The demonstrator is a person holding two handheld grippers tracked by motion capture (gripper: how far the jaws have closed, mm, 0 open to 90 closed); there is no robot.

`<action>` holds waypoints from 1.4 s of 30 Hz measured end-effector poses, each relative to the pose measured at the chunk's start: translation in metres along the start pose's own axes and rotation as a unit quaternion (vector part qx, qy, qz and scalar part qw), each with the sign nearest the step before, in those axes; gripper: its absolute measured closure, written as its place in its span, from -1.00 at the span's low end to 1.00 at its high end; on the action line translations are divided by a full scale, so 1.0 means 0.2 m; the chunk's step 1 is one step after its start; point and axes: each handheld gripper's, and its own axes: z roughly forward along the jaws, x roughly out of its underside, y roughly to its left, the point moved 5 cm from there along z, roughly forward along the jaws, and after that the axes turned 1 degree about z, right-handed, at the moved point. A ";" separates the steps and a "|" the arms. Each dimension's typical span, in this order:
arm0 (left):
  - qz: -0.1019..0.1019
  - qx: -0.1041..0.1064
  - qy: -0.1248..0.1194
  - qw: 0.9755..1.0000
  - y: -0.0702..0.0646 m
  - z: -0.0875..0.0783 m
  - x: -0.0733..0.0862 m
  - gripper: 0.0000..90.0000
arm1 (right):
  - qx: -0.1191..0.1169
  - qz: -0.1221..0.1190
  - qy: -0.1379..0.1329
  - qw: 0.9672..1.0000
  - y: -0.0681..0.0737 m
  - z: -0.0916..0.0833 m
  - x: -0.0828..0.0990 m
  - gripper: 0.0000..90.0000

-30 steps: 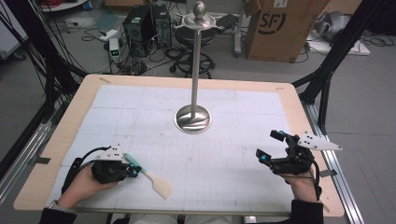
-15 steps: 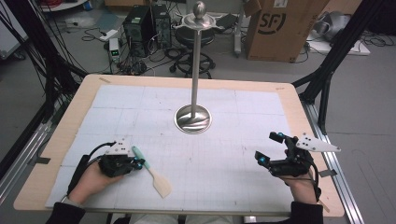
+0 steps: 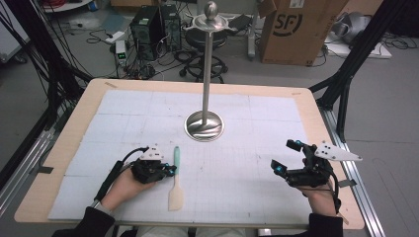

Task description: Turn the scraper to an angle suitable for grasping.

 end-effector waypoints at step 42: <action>0.091 0.074 0.046 0.992 -0.37 0.03 -0.01 1.00 | -0.002 0.009 0.003 1.000 -0.02 0.01 0.02 -0.97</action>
